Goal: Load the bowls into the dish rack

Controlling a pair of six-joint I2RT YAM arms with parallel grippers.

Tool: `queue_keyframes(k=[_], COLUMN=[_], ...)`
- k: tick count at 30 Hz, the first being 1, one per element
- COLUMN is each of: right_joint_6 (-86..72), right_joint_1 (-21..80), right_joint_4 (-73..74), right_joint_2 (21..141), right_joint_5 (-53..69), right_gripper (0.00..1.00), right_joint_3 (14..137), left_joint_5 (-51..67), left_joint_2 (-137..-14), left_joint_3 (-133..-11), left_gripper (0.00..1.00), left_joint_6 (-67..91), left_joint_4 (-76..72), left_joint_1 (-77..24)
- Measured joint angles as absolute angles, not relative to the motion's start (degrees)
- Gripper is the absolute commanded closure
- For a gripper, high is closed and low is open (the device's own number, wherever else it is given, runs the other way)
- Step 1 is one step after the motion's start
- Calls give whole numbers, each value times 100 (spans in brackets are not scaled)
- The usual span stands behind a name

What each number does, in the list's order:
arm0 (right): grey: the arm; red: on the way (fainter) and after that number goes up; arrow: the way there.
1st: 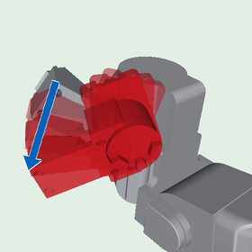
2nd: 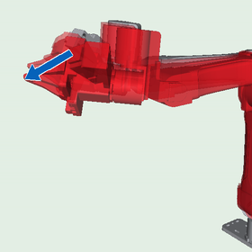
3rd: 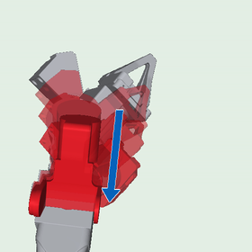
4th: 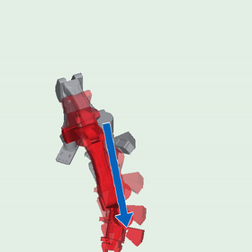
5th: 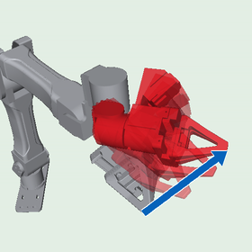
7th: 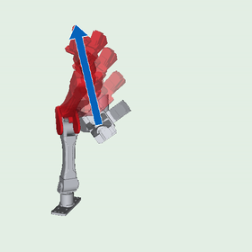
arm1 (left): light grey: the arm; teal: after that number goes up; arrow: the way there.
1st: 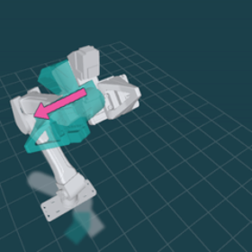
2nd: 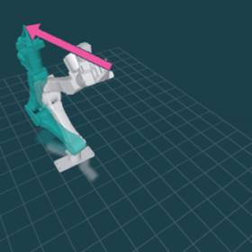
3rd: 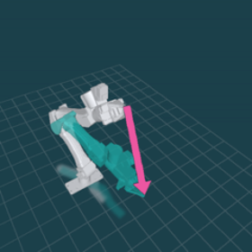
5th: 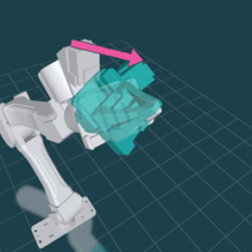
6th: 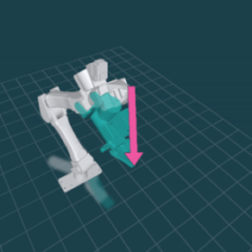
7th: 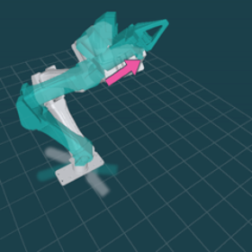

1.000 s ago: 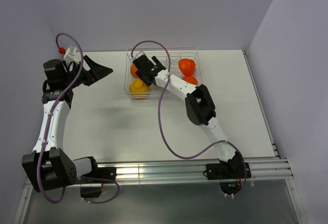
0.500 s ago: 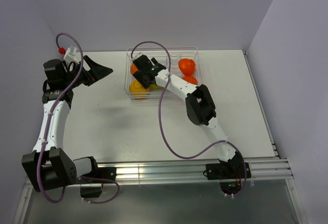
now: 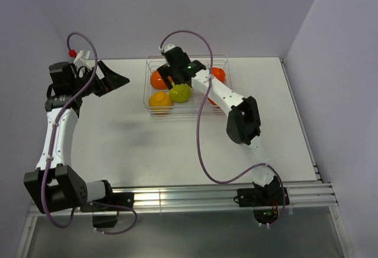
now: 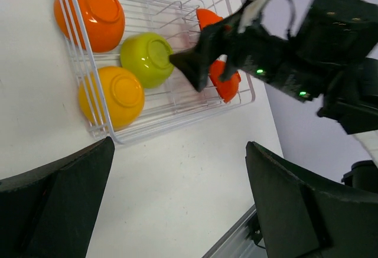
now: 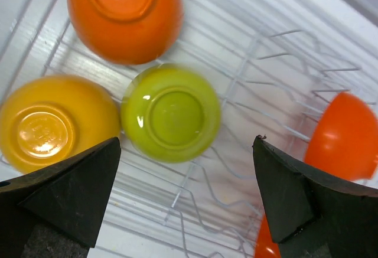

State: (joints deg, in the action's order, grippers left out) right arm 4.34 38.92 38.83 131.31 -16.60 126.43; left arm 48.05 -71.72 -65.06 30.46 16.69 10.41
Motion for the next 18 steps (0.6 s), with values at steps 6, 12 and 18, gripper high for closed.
queue_keyframes(k=[6,12,18], right_joint_6=[174,-64,99], right_joint_1=[3332,2300,1201], right_joint_4=[3859,3889,4139], right_joint_2=[12038,10162,8624], right_joint_5=[-967,36,1002], right_gripper=[0,0,0], right_joint_3=[12252,11115,9793], left_joint_5=[4648,4152,3787], left_joint_2=[-7782,-7996,-8079], left_joint_3=[-7581,-7841,-7898], left_gripper=[1,0,0], left_joint_6=[2084,1435,1002], left_joint_4=[2840,3640,4213], left_joint_1=[1048,1048,1048])
